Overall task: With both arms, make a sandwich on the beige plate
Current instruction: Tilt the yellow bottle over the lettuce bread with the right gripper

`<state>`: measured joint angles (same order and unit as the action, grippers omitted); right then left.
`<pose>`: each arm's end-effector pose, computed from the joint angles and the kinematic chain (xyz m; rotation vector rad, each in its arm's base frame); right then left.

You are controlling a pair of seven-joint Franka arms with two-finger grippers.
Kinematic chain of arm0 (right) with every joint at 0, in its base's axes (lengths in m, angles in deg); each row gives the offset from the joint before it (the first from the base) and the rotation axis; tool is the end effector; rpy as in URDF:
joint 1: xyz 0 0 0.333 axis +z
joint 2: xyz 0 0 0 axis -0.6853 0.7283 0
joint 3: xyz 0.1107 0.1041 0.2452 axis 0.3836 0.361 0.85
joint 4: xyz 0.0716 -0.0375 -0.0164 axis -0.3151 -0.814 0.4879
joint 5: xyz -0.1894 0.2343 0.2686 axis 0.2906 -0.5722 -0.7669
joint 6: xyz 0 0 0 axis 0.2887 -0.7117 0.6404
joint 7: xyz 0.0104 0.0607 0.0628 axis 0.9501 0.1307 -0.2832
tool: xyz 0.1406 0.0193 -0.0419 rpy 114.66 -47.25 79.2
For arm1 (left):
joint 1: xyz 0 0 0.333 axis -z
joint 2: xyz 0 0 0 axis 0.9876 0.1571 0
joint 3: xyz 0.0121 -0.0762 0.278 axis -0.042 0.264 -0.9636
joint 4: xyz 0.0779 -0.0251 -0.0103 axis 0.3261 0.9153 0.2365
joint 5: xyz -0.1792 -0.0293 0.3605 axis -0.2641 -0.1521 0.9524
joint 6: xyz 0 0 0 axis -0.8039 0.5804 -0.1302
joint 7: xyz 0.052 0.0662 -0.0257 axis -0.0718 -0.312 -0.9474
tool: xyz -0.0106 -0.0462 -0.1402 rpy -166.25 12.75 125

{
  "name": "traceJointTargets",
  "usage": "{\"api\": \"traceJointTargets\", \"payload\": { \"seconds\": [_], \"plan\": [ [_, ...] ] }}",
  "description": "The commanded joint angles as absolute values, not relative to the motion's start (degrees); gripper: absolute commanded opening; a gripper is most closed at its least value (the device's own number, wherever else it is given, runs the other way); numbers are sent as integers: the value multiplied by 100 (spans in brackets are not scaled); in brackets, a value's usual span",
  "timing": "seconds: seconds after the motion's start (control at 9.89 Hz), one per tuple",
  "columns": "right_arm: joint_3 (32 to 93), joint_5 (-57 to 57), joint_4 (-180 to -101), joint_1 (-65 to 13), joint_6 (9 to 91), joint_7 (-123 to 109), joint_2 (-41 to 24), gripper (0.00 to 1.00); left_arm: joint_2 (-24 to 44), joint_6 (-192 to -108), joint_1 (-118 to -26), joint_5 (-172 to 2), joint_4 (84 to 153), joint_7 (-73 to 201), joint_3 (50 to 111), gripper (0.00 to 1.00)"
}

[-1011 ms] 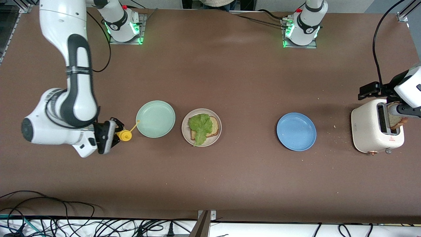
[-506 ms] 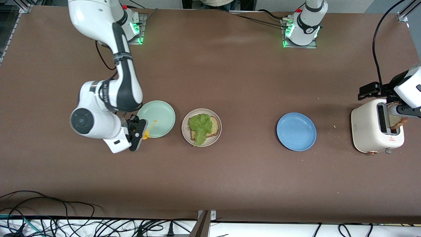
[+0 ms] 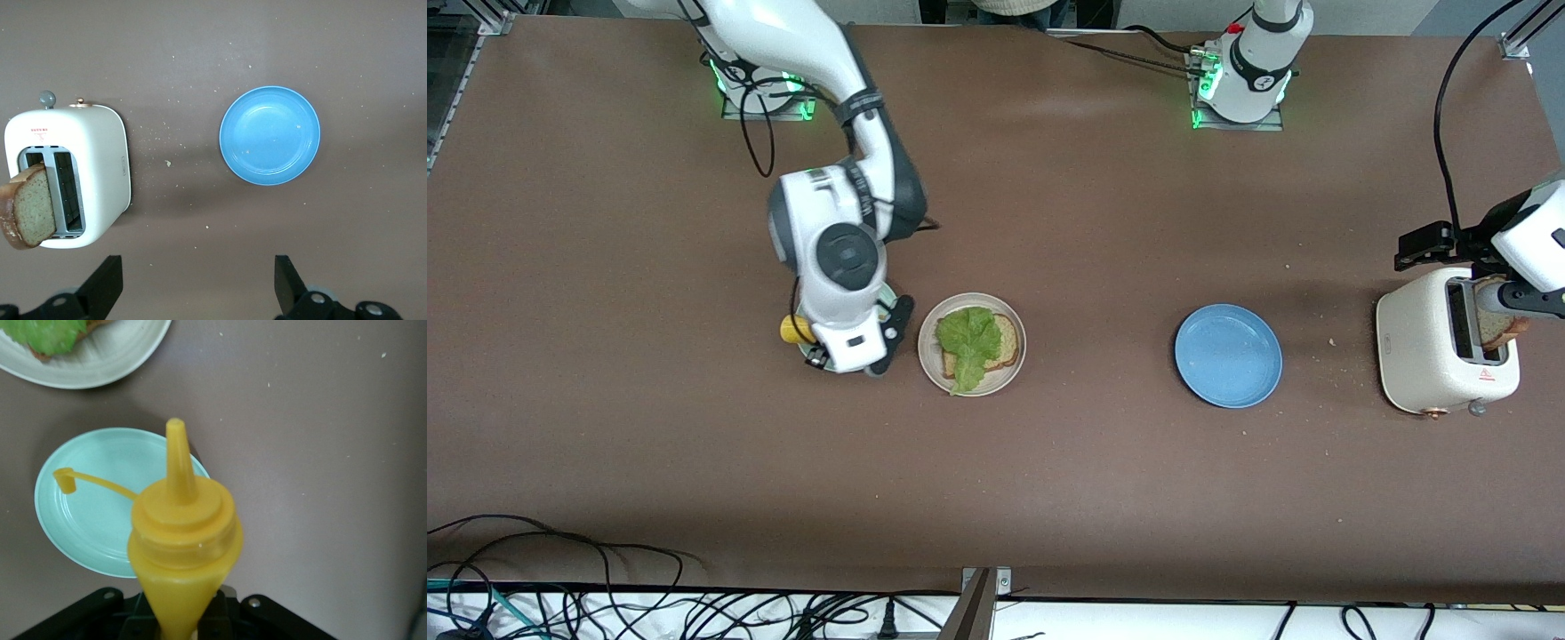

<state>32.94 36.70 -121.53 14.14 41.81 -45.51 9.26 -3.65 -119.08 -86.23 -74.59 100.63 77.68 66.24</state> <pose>0.6146 0.3207 0.2707 2.2435 1.6189 -0.2650 0.6060 0.0209 0.4967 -3.1263 0.1631 0.2172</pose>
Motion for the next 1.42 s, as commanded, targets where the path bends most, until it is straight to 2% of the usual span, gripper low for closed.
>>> {"api": "traceJointTargets", "payload": {
  "seconds": [0.0, 0.3, 0.51, 0.71, 1.31],
  "plan": [
    [3209, 4432, -12113, 1869, 4109, -3976, 1083, 0, -303, -11890, -8658, -7490, 9919, 7867, 6645, 100],
    [3209, 5320, -12122, 2230, 3899, -3720, 1294, 0, -303, -11890, -8658, -7490, 9919, 7867, 6645, 100],
    [3209, 5899, -12104, 2633, 3461, -2803, 1443, 0, -303, -11890, -8658, -7490, 9919, 7858, 6645, 100],
    [3209, 6517, -12104, 3108, 3152, -2026, 1847, 0, -303, -11890, -8658, -7490, 9919, 7858, 6645, 100],
    [3104, 6152, -12069, 2909, 3186, -2224, 1709, 0, -294, -11890, -8650, -7490, 9919, 7858, 6645, 100]
  ]
}}
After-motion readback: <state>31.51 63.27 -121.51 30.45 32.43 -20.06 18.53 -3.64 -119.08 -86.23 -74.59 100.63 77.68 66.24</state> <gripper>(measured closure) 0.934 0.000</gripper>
